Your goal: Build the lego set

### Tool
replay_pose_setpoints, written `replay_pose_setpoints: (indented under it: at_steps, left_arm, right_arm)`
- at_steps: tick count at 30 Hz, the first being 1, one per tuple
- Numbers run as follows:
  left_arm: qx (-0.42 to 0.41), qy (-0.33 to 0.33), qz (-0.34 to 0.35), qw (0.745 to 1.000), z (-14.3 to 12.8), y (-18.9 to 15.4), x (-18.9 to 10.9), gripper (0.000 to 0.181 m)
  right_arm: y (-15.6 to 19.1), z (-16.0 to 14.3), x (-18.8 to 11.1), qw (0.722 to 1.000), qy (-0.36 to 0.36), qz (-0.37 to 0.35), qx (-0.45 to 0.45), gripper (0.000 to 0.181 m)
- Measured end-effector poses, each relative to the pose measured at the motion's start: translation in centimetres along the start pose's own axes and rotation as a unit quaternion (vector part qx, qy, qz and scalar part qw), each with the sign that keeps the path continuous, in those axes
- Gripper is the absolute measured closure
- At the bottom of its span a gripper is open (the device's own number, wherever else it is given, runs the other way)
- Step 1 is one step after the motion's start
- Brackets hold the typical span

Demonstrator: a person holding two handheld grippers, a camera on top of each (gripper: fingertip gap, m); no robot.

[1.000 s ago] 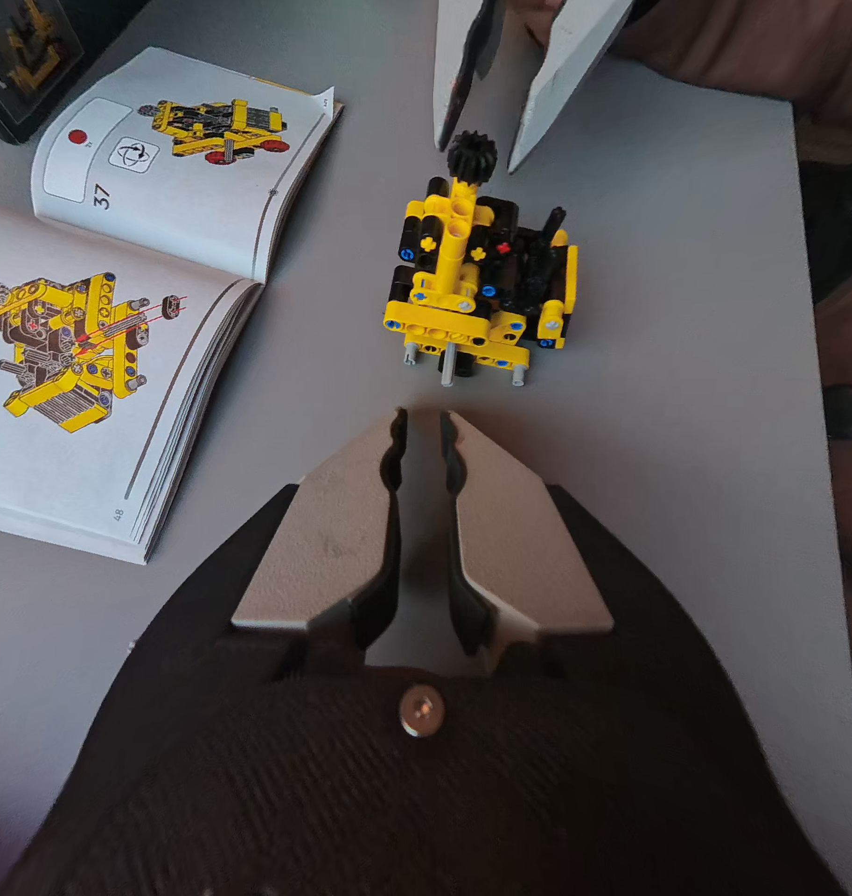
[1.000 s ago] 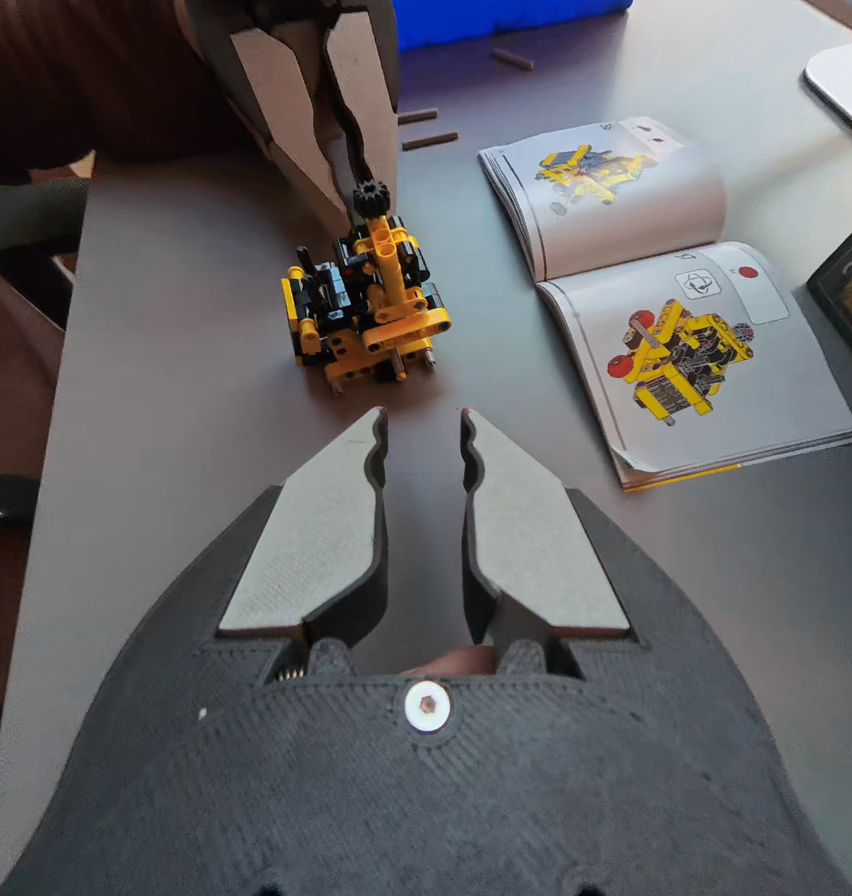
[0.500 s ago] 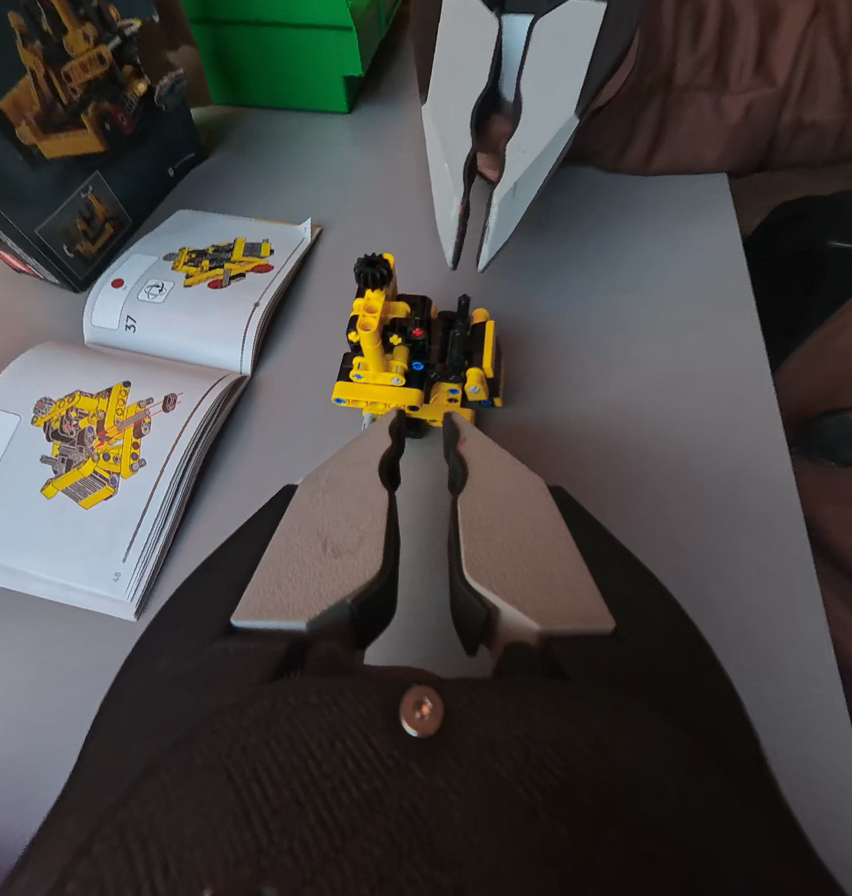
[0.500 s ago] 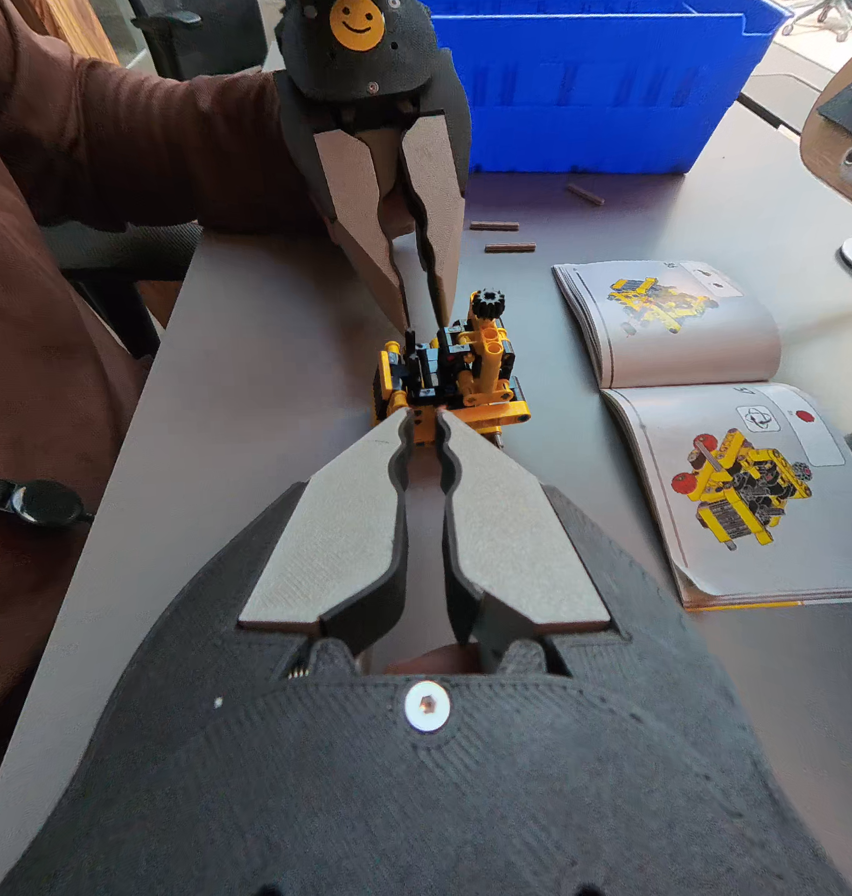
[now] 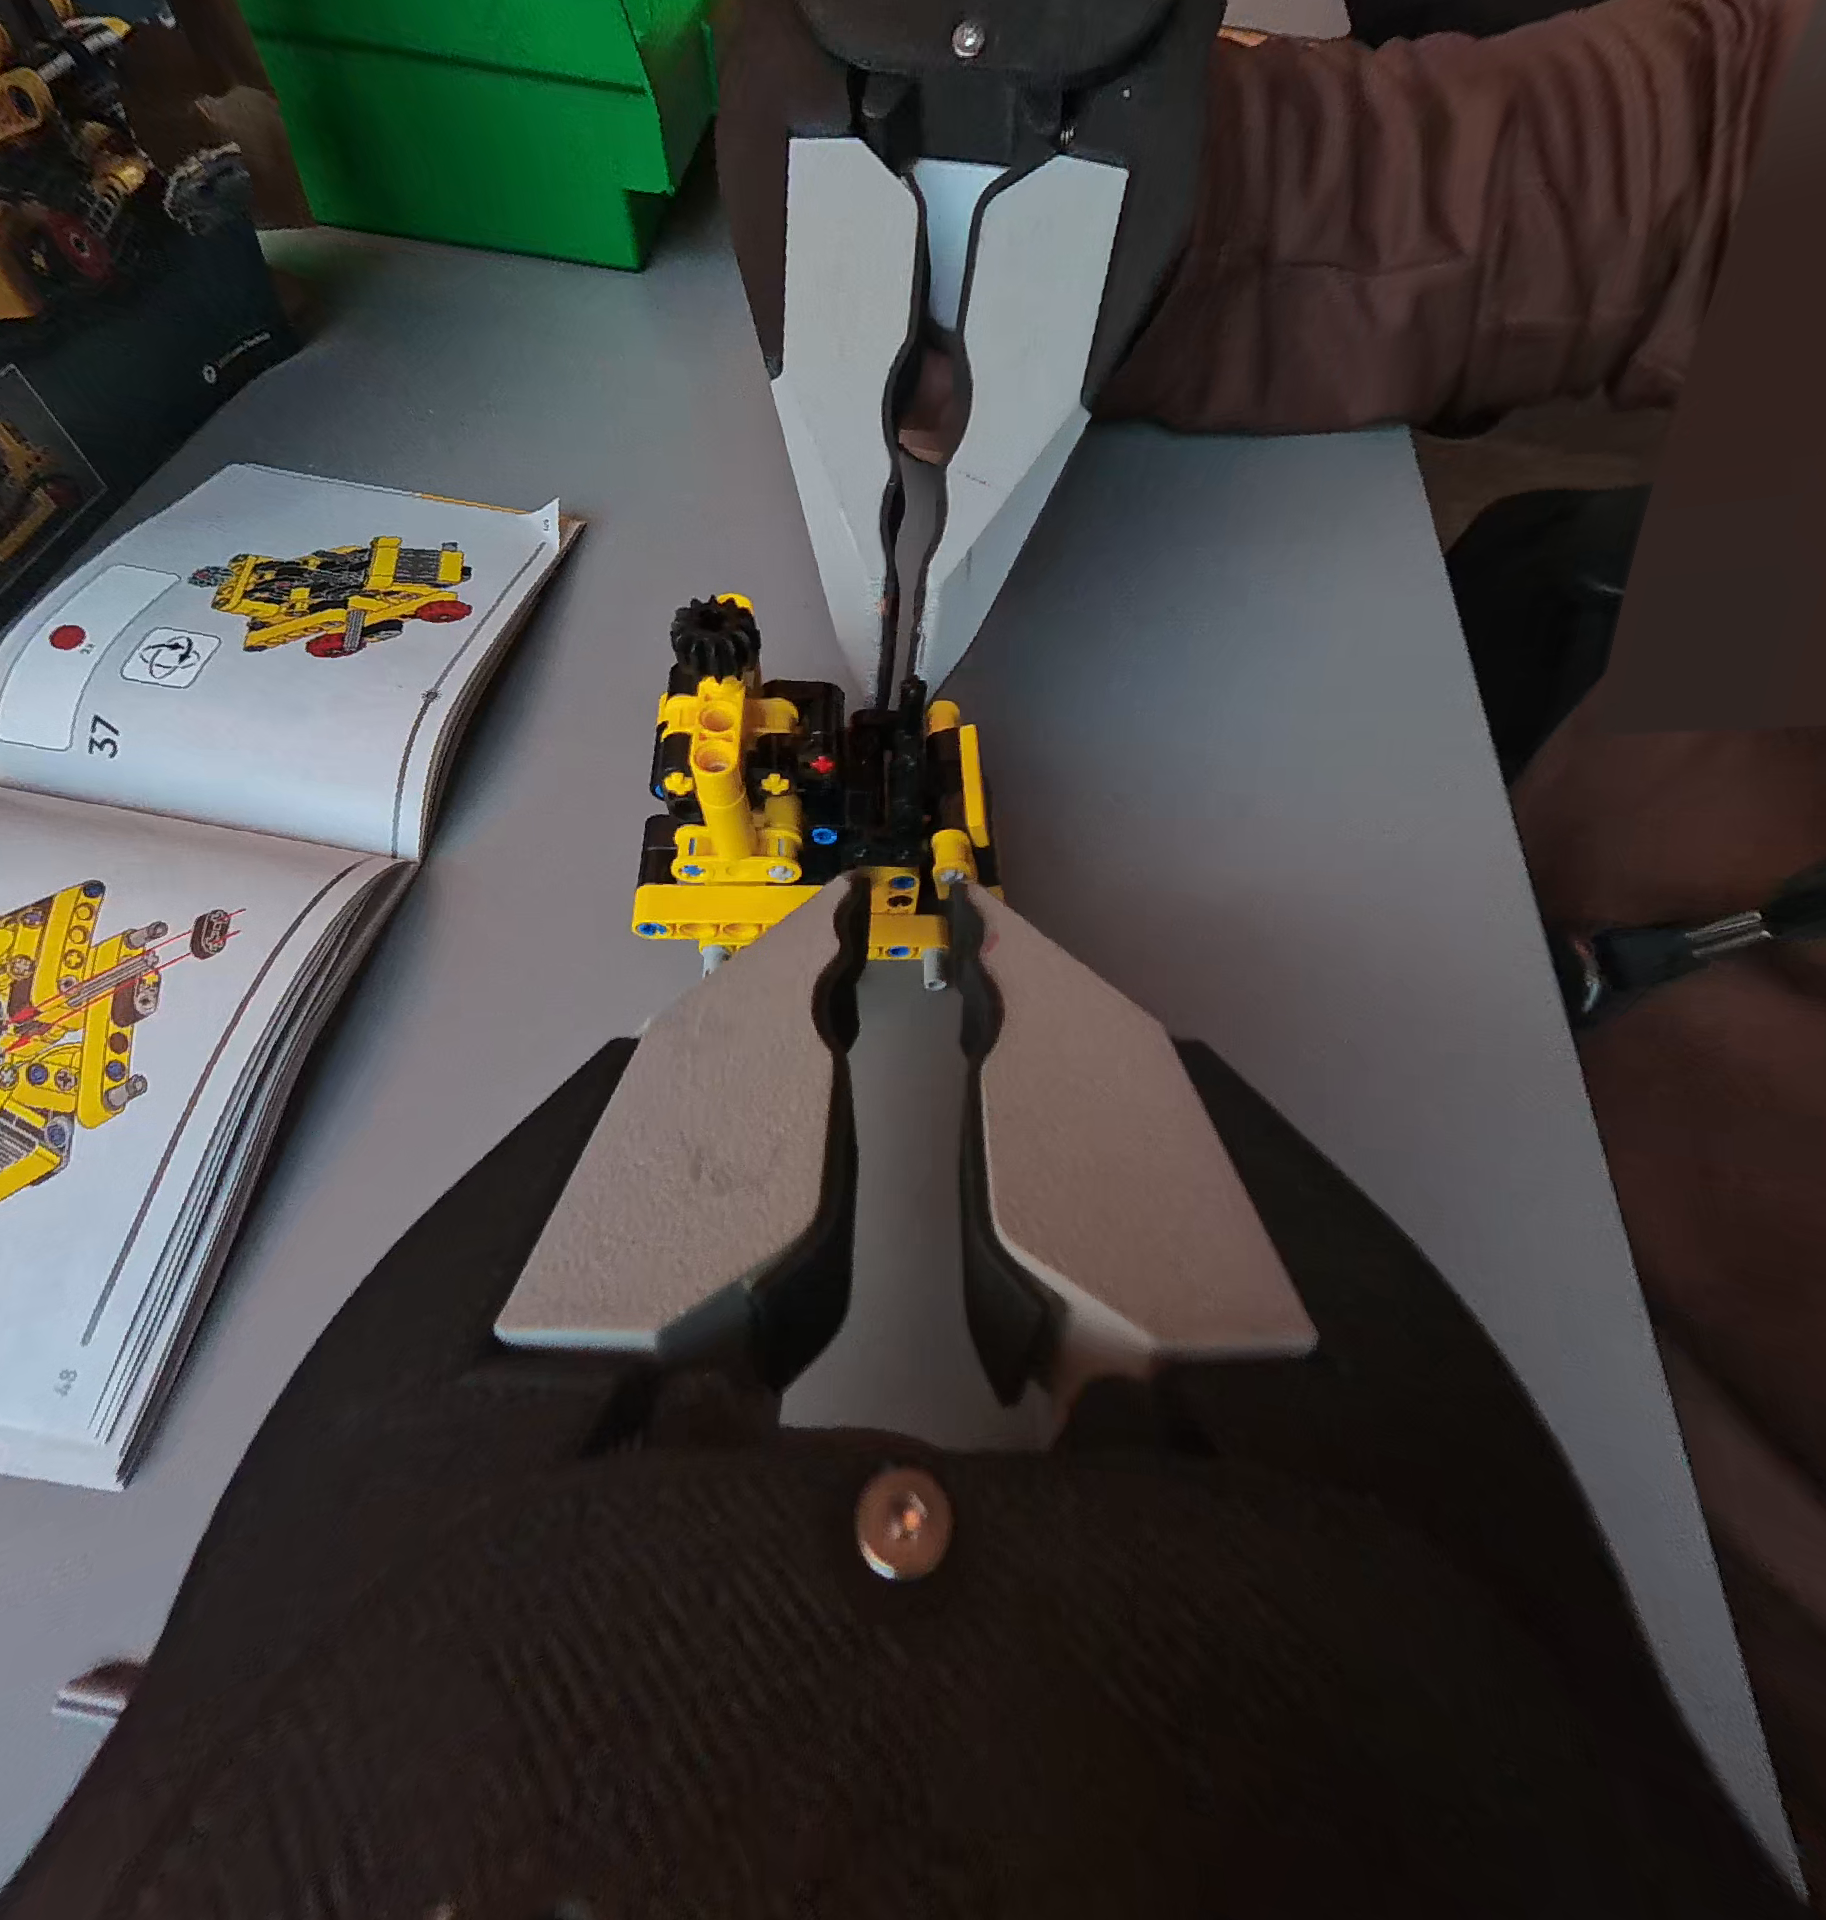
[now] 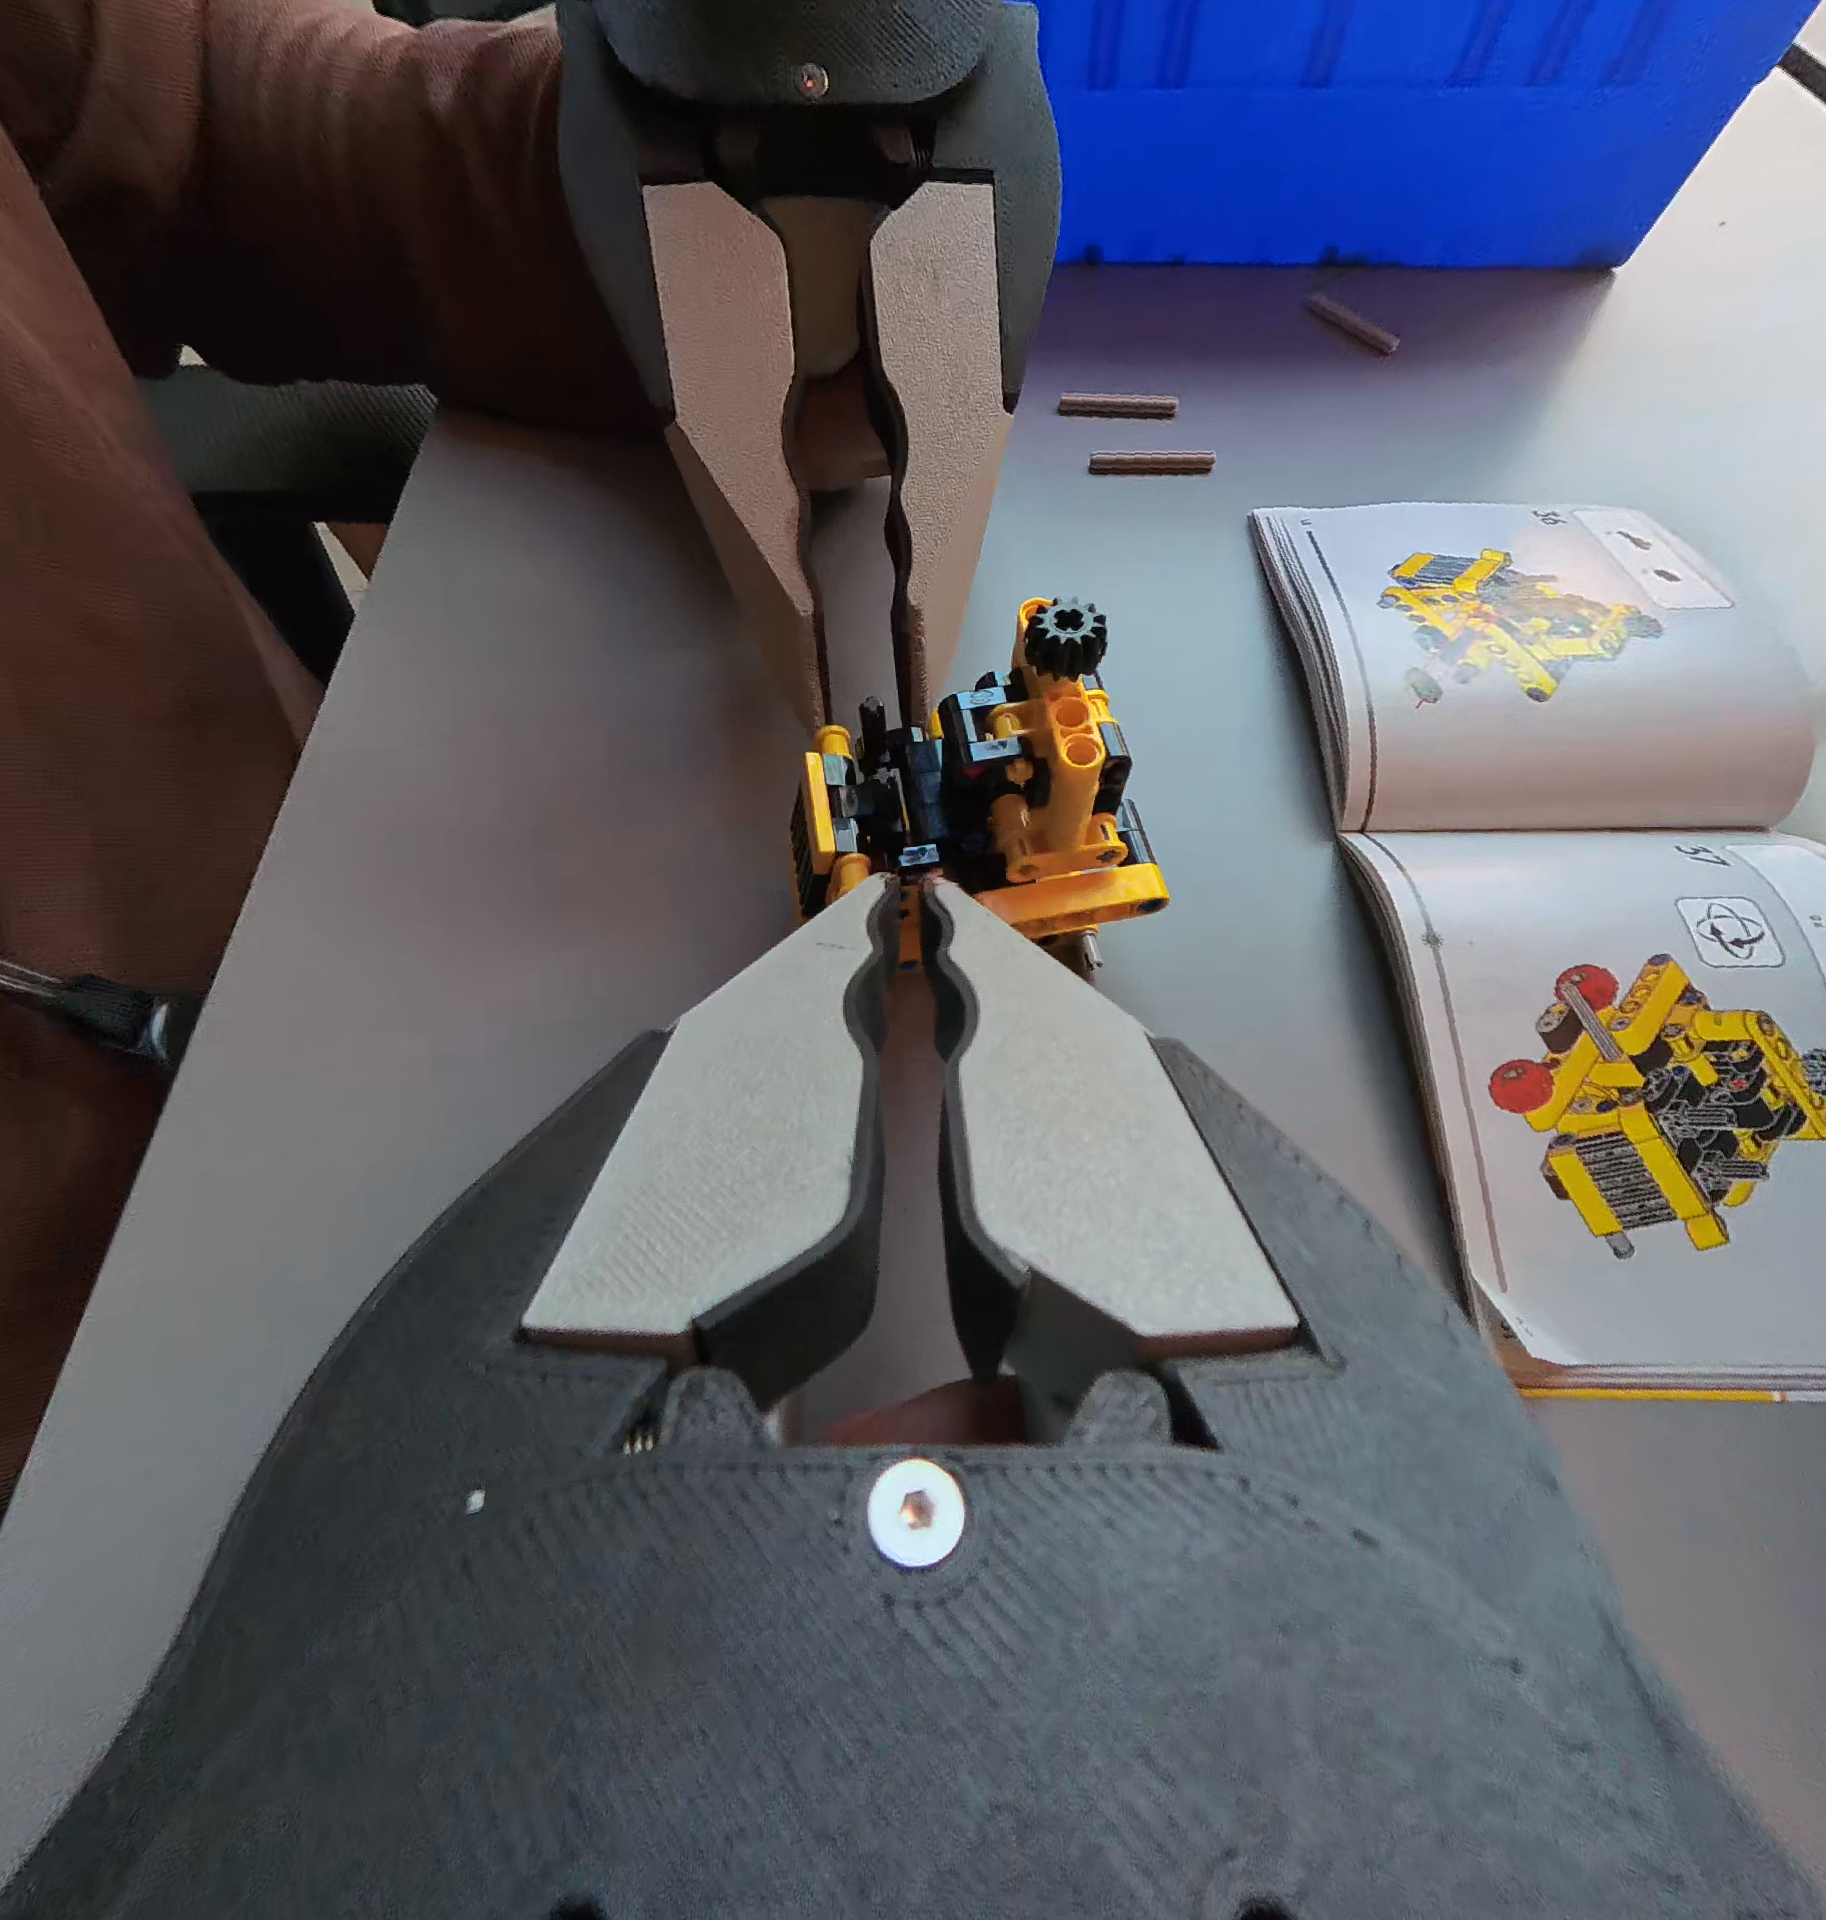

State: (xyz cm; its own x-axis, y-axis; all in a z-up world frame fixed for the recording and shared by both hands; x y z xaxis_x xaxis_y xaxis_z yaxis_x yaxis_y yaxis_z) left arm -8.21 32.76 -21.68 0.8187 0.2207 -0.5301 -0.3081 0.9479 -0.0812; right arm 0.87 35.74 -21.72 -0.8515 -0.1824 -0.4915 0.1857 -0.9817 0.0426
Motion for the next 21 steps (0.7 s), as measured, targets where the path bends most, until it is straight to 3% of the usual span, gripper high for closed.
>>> replay_pose_setpoints:
  at_steps: [5, 12, 17, 21]
  left_arm:
    - [-0.028, -0.022, -0.012, 0.999, 0.3, 0.6, -0.3, 0.176]
    - [-0.026, -0.004, -0.011, 1.000, 0.2, 0.5, 0.3, 0.179]
    - [-0.016, -0.015, -0.014, 1.000, 0.3, 0.4, 0.0, 0.179]
    - [0.009, -0.014, 0.002, 1.000, 0.3, 0.2, -0.1, 0.178]
  right_arm:
    - [-0.1, 0.0, 0.0, 1.000, -0.001, 0.019, 0.002, 0.181]
    - [0.0, -0.1, 0.2, 0.999, 0.011, 0.031, 0.001, 0.181]
    - [-0.8, -1.3, -0.3, 0.982, 0.041, 0.058, 0.176, 0.181]
    - [-0.9, -0.5, -1.3, 0.941, -0.037, 0.106, 0.320, 0.181]
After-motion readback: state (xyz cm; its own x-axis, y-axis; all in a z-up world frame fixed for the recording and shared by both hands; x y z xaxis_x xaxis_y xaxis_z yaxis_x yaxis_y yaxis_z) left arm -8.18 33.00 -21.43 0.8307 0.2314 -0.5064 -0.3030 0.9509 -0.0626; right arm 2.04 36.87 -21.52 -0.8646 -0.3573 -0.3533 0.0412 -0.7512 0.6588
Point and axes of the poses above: each gripper's, where its closed fingertips meet, x out along the fingers, z out of its top, y = z × x across the jaws, the point moved 4 cm from there along -x, back along the fingers
